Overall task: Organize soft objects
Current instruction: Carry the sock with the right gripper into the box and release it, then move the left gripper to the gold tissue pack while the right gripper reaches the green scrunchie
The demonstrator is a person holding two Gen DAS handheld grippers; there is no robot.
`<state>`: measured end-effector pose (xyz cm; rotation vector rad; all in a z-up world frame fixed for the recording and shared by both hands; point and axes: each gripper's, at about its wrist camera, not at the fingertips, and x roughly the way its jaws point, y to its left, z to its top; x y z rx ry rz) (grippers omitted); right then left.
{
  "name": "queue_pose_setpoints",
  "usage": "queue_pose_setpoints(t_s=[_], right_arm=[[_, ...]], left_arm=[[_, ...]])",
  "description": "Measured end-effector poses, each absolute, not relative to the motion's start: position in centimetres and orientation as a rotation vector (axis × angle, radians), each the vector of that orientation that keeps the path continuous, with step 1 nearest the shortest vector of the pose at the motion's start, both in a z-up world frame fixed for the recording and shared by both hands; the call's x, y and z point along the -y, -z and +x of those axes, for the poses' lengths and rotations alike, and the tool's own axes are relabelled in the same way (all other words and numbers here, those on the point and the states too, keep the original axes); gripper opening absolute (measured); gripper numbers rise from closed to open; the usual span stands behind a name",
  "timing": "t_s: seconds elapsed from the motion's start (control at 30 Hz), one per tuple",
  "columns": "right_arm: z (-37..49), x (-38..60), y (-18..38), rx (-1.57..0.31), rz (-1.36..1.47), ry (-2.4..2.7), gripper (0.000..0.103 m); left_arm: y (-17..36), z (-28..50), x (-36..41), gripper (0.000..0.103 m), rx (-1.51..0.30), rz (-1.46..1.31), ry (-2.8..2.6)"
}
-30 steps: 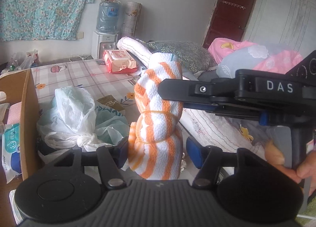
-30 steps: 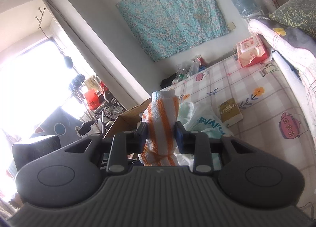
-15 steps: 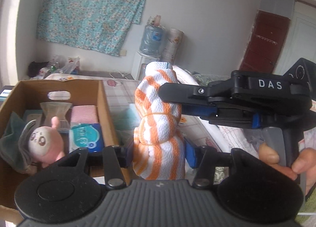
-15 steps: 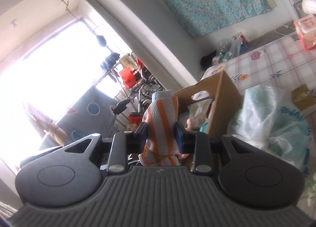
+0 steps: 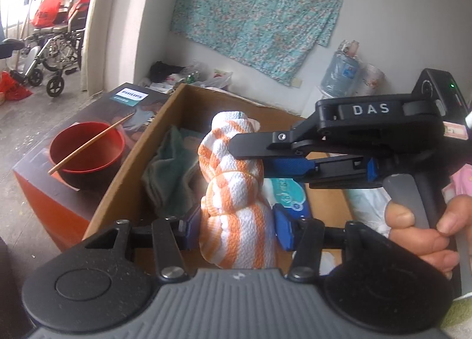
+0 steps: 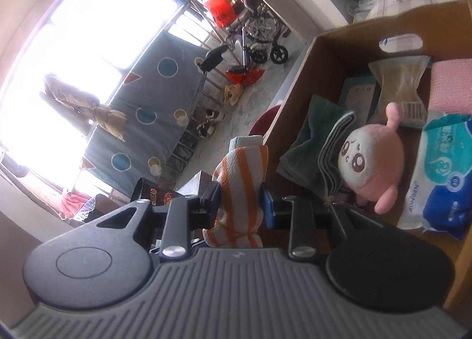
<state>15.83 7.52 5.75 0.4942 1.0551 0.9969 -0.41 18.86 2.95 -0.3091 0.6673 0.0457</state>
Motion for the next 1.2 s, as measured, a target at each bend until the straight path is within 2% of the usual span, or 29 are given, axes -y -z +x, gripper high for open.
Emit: queue_pose_setpoints(t_s=[0.5, 0.53, 0.63, 0.7, 0.8, 0.87, 1.2], right_arm=[[19.1, -13.9, 3.4, -1.352, 0.311, -0.844, 0.031], [19.2, -14.2, 3.8, -1.371, 0.299, -0.837, 0.032], [19.4, -14.8, 4.6, -1.389, 0.265, -0.802, 0.048], [19.5, -14.7, 4.5, -1.381, 0.265, -0.797, 0.05], [19.3, -13.8, 3.7, -1.36, 0.293, -0.797, 0.058], [19.1, -12.8, 2.7, -1.328, 0.302, -0.793, 0.063], [14.9, -2.6, -4.1, -1.043, 0.475, -0.819, 0.067]], left_arm=[[-3.0, -1.3, -21.6, 0.052, -0.643, -0.301, -0.071], [-3.0, -1.3, -21.7, 0.052, -0.644, -0.303, -0.072], [-2.8, -1.1, -21.9, 0.052, -0.651, -0.31, -0.075], [-2.8, -1.3, -21.8, 0.053, -0.653, -0.311, -0.072], [-2.7, -1.2, -21.7, 0.055, -0.655, -0.306, -0.065], [-2.7, -1.1, -21.5, 0.06, -0.659, -0.306, -0.058], [-3.6, -0.5, -17.5, 0.08, -0.664, -0.25, 0.043]])
